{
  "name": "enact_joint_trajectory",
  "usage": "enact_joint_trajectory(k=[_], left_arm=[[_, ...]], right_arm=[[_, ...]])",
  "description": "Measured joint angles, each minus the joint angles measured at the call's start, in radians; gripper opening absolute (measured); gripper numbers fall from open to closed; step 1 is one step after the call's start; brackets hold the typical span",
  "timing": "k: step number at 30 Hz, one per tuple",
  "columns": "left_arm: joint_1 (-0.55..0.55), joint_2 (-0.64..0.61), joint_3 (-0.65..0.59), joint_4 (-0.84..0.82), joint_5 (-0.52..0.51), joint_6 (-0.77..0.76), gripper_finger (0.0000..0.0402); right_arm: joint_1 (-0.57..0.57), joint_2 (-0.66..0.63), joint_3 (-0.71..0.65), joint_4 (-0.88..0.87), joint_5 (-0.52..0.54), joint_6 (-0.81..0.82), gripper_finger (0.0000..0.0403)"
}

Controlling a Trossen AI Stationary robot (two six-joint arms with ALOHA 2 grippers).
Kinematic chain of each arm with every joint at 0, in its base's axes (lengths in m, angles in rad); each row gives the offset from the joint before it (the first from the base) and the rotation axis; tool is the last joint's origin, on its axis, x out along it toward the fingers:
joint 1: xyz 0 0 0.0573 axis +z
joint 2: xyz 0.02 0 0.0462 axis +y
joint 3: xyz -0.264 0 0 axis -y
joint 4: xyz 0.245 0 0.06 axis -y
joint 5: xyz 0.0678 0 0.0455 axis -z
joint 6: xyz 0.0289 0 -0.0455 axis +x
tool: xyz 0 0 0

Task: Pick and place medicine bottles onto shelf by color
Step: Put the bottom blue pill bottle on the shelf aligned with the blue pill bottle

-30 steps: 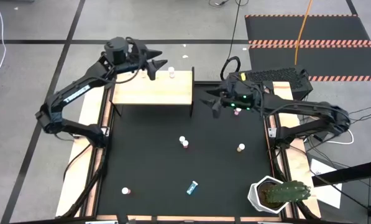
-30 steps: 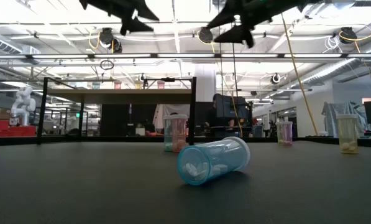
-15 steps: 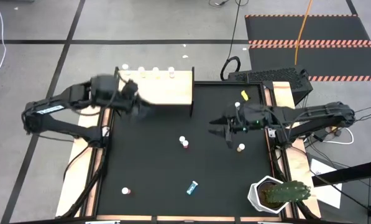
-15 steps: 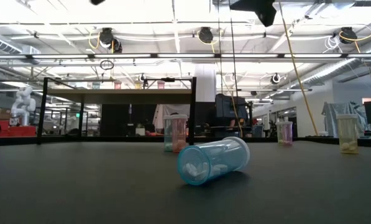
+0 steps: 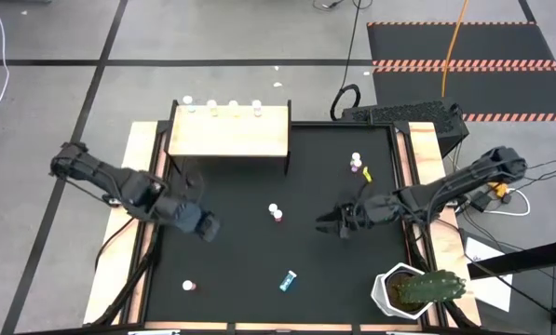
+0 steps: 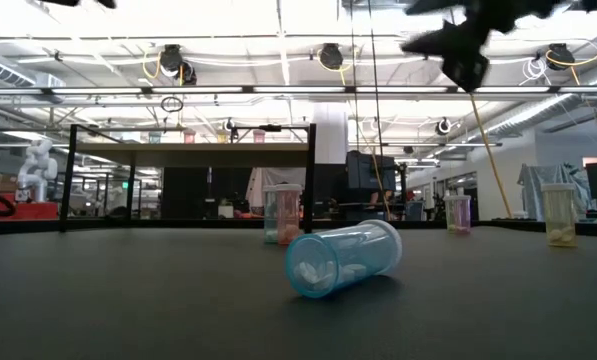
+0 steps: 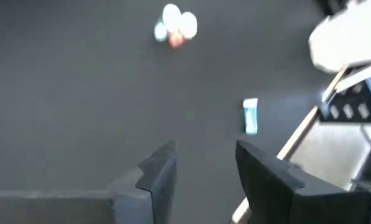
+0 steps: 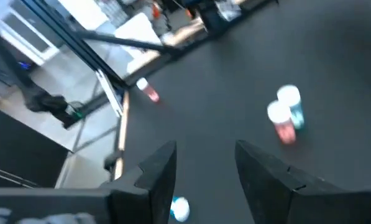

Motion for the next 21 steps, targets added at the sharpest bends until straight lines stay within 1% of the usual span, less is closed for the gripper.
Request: enact_joint_trajectory(k=[3, 5, 7, 10, 12, 15, 17, 21], left_arm=[[-0.065, 0.043, 0.000, -0.030, 0.030, -0.049, 0.0183], [-0.105, 0.073, 0.000, -0.059, 0.053, -0.074, 0.0195], [-0.133, 0.101, -0.001, -0.074, 0.056, -0.094, 0.0206], [-0.154, 0.142, -0.001, -0.034, 0.048, -0.097, 0.0218], [-0.151, 0.176, -0.001, 0.048, 0.014, -0.062, 0.0222], [-0.138, 0.243, -0.001, 0.208, -0.055, 0.047, 0.0223], [-0.108, 0.301, 0.000, 0.310, -0.066, 0.095, 0.0223], [-0.020, 0.443, -0.001, 0.500, -0.054, 0.085, 0.0223]], right_arm=[[0.037, 0.000, -0.027, -0.050, 0.053, 0.068, 0.0147], [0.064, 0.000, -0.028, -0.121, 0.102, 0.126, 0.0143], [0.085, 0.000, -0.028, -0.211, 0.135, 0.188, 0.0142], [0.096, -0.002, -0.029, -0.304, 0.135, 0.269, 0.0142], [0.104, -0.008, -0.029, -0.322, 0.133, 0.297, 0.0142], [0.111, -0.023, -0.029, -0.308, 0.112, 0.299, 0.0142], [0.108, -0.037, -0.029, -0.306, 0.092, 0.304, 0.0142], [0.101, -0.059, -0.028, -0.344, 0.077, 0.347, 0.0142]])
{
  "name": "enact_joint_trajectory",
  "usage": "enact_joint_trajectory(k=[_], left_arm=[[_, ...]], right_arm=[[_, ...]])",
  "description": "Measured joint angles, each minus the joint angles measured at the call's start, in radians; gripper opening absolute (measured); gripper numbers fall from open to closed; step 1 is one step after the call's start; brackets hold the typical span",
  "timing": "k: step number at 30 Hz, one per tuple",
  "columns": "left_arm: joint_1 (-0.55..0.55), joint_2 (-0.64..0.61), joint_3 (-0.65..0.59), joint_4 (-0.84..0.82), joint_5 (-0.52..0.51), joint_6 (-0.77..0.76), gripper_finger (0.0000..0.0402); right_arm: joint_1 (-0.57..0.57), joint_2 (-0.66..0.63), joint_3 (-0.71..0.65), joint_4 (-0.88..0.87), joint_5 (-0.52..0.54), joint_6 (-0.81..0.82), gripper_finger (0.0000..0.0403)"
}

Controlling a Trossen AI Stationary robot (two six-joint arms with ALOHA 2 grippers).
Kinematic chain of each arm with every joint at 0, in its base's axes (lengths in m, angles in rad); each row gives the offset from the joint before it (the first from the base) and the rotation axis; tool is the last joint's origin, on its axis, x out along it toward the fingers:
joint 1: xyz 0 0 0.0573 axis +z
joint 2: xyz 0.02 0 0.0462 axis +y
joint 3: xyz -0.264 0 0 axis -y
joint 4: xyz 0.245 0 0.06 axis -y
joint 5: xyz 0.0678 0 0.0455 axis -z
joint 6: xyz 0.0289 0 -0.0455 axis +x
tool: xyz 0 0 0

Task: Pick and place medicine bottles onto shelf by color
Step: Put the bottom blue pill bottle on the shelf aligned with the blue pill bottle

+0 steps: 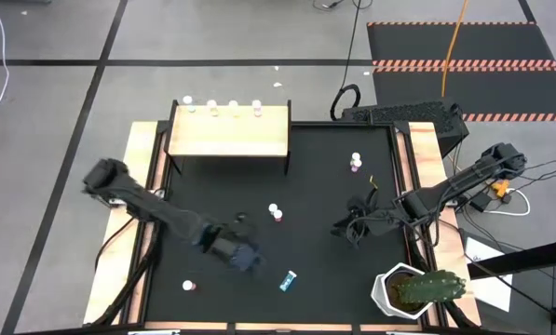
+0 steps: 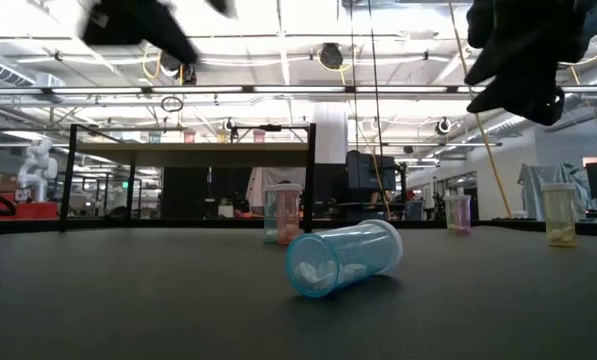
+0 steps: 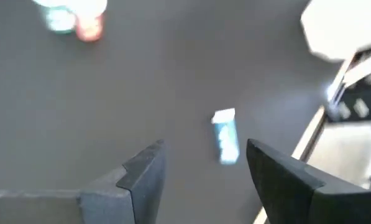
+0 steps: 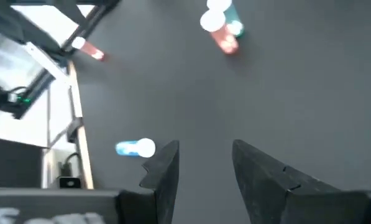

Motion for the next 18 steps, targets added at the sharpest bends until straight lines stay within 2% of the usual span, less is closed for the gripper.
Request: enact_joint_trajectory(k=[2, 5, 9, 13, 15, 18], left_arm=[[0.059, 0.077, 0.000, 0.157, 0.089, -0.010, 0.0223], [0.137, 0.209, 0.021, 0.367, 0.288, -0.062, 0.0223], [0.172, 0.348, 0.115, 0.356, 0.516, -0.099, 0.0223], [0.173, 0.426, 0.212, 0.184, 0.576, -0.071, 0.0223], [0.173, 0.443, 0.237, 0.123, 0.556, -0.061, 0.0223], [0.171, 0.450, 0.249, 0.126, 0.479, -0.066, 0.0223]], right_arm=[[-0.003, -0.002, 0.000, -0.071, 0.004, 0.031, 0.0142], [-0.013, 0.000, 0.000, -0.181, 0.002, 0.094, 0.0142], [-0.012, 0.000, 0.000, -0.247, -0.015, 0.152, 0.0142], [-0.010, 0.001, 0.000, -0.246, -0.026, 0.161, 0.0142], [-0.010, 0.000, 0.000, -0.244, -0.025, 0.161, 0.0142], [-0.010, 0.001, 0.000, -0.246, -0.025, 0.161, 0.0142]])
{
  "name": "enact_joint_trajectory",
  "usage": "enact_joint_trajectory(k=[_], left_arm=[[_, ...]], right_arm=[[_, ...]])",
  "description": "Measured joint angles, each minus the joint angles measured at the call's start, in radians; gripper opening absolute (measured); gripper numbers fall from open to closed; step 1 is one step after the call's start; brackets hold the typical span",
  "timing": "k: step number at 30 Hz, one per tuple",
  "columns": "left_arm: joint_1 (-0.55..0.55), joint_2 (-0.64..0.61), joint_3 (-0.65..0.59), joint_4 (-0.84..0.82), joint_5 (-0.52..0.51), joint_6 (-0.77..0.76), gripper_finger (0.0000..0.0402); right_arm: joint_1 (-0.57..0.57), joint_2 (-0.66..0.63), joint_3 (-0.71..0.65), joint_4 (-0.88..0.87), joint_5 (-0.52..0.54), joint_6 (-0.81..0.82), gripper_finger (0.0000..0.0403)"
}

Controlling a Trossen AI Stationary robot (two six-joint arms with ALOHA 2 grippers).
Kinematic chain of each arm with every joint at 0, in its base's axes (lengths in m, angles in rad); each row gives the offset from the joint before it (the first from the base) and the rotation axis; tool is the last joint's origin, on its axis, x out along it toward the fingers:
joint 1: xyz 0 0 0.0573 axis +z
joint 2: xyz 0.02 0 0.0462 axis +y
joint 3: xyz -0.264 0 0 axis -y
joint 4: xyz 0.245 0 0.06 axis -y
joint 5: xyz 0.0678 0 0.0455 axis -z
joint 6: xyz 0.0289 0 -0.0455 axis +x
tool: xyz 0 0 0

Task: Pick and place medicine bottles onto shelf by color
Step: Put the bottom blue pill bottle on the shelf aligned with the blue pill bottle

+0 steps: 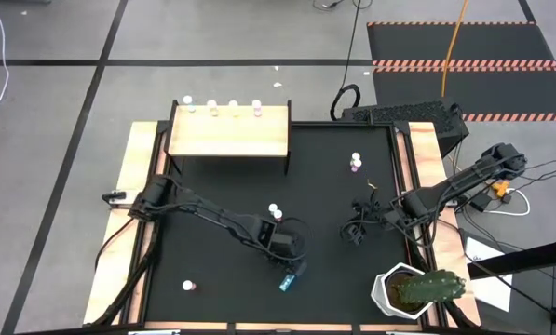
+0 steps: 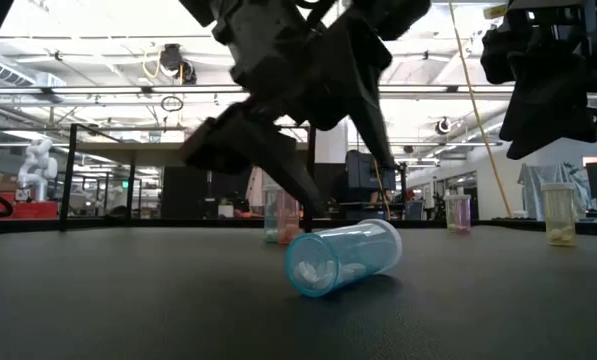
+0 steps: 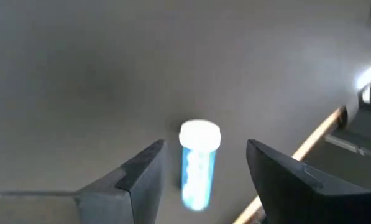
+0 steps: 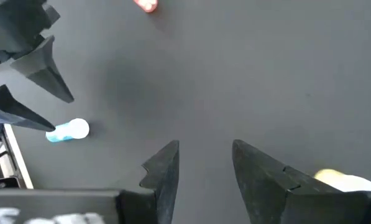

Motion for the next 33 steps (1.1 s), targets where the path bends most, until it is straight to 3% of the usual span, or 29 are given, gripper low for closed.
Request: enact_joint_trajectory(k=[4, 18, 29, 33], left_arm=[[-0.008, 0.000, 0.000, 0.028, -0.077, 0.016, 0.0223], [-0.077, 0.079, -0.001, 0.168, -0.115, 0.187, 0.0223], [-0.110, 0.111, 0.007, 0.066, -0.159, 0.239, 0.0223], [-0.108, 0.111, 0.007, 0.017, -0.139, 0.149, 0.0209]], right_arm=[[0.000, 0.002, 0.000, -0.004, 0.001, 0.003, 0.0142], [0.000, 0.002, 0.000, 0.008, -0.001, 0.043, 0.0142], [0.000, 0.002, 0.000, 0.007, -0.002, 0.052, 0.0142], [0.000, 0.002, 0.000, 0.007, -0.001, 0.051, 0.0142]])
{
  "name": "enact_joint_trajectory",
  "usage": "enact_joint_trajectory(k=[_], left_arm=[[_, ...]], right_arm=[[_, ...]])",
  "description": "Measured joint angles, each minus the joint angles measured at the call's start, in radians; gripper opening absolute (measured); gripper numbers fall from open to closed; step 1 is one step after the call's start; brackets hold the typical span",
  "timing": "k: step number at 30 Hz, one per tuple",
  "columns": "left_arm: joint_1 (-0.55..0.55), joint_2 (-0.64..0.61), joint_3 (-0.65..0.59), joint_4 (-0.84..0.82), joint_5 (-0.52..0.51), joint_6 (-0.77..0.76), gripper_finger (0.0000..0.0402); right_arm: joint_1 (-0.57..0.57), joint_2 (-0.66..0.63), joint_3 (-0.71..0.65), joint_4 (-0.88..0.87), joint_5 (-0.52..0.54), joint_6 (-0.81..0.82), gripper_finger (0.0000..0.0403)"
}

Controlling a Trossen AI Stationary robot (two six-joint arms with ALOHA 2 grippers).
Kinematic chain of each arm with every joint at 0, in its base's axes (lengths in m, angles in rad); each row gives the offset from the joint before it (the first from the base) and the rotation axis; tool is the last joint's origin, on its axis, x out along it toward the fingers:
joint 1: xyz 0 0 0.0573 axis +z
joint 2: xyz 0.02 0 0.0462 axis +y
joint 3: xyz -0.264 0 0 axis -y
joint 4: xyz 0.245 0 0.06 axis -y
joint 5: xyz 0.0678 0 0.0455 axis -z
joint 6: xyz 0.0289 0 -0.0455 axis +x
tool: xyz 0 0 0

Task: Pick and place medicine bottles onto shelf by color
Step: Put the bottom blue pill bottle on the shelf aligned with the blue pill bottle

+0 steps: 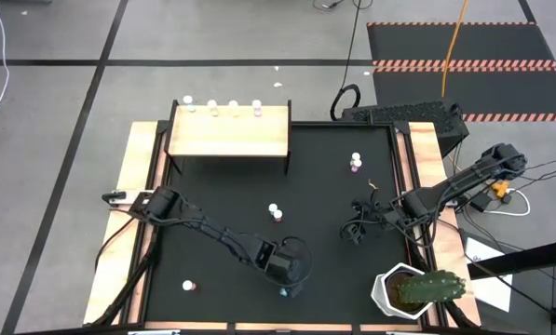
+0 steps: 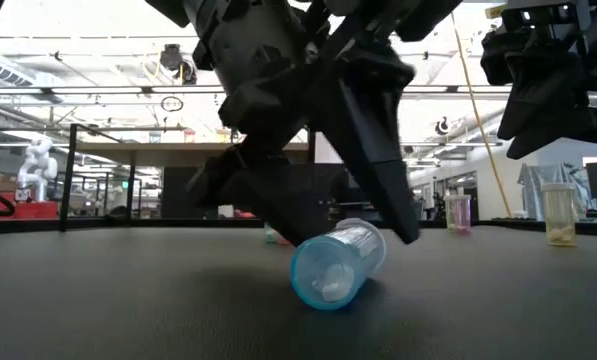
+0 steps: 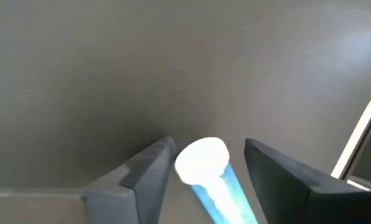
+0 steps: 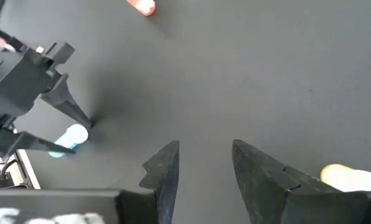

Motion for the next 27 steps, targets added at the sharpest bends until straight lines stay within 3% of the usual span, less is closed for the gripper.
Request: enact_joint_trajectory(k=[9, 18, 27], left_arm=[[0.023, -0.005, -0.005, -0.017, 0.054, -0.071, 0.0106], [0.059, -0.041, -0.012, -0.019, 0.113, -0.054, 0.0112], [0.123, -0.166, -0.012, -0.157, 0.014, 0.047, 0.0057]], right_arm=[[0.000, 0.000, 0.000, 0.000, 0.001, -0.001, 0.0142], [0.000, 0.000, 0.000, 0.012, 0.002, -0.012, 0.0142], [0.000, -0.001, 0.000, 0.198, 0.029, -0.132, 0.0142]])
